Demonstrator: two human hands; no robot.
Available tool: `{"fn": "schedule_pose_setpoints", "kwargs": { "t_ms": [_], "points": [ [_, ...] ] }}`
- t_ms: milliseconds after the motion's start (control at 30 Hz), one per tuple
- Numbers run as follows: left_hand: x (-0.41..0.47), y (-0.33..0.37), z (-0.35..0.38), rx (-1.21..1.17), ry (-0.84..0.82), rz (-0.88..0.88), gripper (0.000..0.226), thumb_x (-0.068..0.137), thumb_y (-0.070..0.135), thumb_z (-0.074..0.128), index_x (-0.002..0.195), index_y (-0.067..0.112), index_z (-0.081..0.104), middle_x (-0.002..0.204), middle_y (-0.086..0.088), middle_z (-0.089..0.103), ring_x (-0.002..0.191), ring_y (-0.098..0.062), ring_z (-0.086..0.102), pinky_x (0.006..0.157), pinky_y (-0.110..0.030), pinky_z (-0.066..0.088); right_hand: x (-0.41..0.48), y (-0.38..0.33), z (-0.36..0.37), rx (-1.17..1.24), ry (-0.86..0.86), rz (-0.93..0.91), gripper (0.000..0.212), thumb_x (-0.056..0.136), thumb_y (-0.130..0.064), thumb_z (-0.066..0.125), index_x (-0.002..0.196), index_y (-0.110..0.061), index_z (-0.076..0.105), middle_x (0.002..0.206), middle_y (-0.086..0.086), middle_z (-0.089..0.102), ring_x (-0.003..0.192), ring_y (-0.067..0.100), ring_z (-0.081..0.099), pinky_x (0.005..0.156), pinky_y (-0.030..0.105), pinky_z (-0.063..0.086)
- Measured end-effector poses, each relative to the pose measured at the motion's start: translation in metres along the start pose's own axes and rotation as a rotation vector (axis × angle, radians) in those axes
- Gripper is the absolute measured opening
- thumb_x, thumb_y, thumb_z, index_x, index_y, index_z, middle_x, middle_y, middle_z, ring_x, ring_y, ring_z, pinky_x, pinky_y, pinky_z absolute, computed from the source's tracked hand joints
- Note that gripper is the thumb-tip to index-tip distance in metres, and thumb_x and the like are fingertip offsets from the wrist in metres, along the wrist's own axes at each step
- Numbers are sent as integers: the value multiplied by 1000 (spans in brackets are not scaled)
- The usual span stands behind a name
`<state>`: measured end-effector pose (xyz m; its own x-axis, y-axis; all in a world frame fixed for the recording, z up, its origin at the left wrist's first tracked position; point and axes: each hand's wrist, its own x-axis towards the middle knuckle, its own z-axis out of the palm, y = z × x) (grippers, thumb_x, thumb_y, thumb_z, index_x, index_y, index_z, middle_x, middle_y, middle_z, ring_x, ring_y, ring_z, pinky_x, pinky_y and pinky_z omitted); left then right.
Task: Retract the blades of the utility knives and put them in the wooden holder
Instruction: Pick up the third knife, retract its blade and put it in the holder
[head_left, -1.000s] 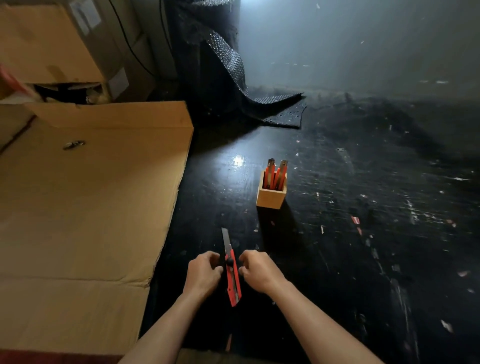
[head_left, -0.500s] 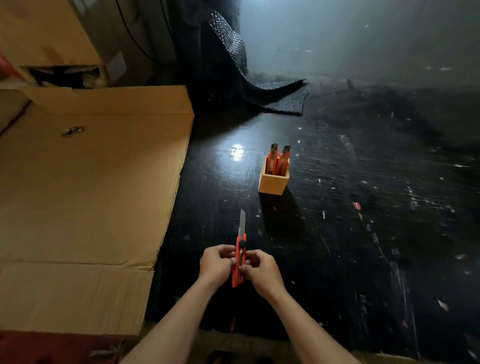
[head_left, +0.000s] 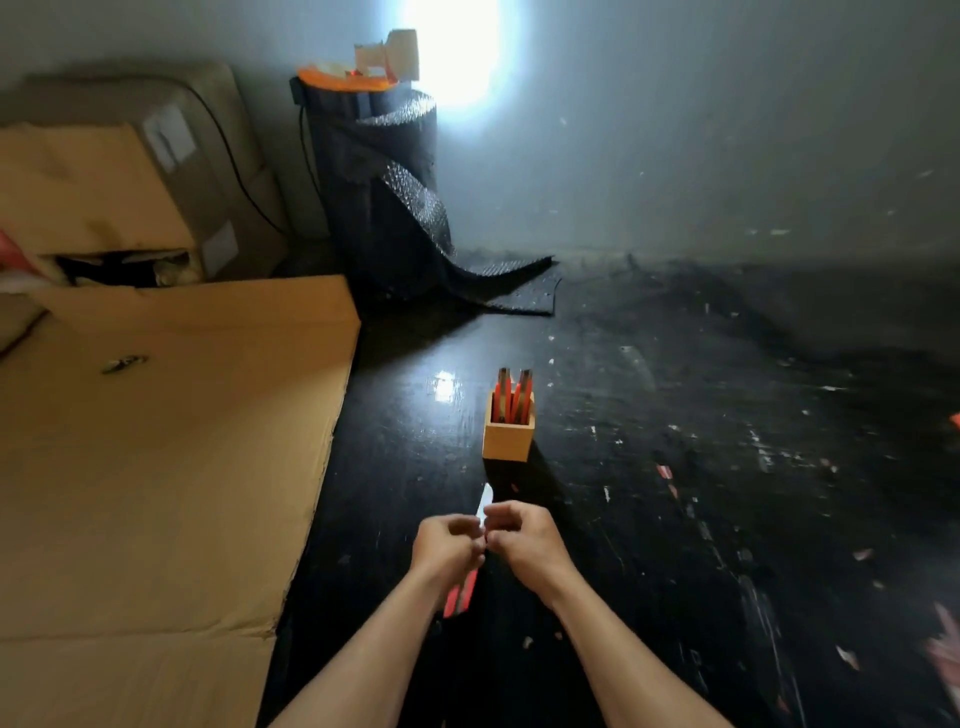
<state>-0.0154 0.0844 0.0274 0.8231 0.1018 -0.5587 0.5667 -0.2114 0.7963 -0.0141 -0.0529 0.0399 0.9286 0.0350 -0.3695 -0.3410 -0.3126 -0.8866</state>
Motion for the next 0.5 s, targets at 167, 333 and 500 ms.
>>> {"fn": "schedule_pose_setpoints", "kwargs": {
  "t_ms": [167,333,500],
  "points": [
    [-6,-10,-7,200,175,14,23,85,2,74,101,17,81,100,1,79,95,-12,72,84,-16,51,9,24,-5,-141,94,119,35,88,2,64,115,-17,72,106,-2,72,102,16,69,94,40,60],
    [2,-25,-21,309,149,15,32,84,7,78,116,10,76,111,-5,78,105,-18,72,90,-23,51,18,48,11,-212,18,221,34,90,-4,66,121,-19,69,113,1,72,105,17,69,94,42,61],
    [17,-40,-21,373,115,15,40,88,4,75,128,7,71,124,-9,75,116,-20,69,97,-25,50,28,62,34,-186,-74,313,38,92,-11,70,129,-17,64,117,4,71,104,18,71,93,39,61]
  ]
}}
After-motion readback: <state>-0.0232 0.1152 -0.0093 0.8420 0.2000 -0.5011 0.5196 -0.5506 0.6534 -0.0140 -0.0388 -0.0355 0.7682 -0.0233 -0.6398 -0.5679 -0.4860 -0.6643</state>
